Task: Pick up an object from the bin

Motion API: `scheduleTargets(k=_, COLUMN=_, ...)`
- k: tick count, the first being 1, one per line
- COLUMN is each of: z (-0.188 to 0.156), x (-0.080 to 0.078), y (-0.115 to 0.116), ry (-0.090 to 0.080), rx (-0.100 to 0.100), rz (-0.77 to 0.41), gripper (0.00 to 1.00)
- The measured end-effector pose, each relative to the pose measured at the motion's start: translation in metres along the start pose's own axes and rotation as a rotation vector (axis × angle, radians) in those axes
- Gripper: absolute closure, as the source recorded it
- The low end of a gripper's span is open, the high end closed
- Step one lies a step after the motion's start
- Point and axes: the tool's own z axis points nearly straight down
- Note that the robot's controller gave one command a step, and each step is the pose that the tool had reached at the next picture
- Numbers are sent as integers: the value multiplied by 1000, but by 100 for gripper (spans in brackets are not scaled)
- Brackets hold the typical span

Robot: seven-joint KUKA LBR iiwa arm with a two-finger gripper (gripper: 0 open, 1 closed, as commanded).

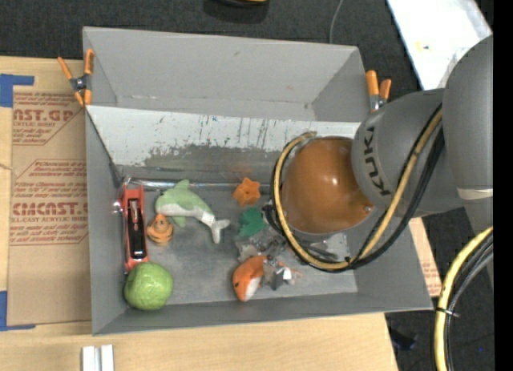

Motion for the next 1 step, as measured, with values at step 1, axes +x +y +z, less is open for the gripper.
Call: scheduleTargets(k=1, z=-36, x=2, y=2, ry=11, rx=-6, rz=0, gripper=100)
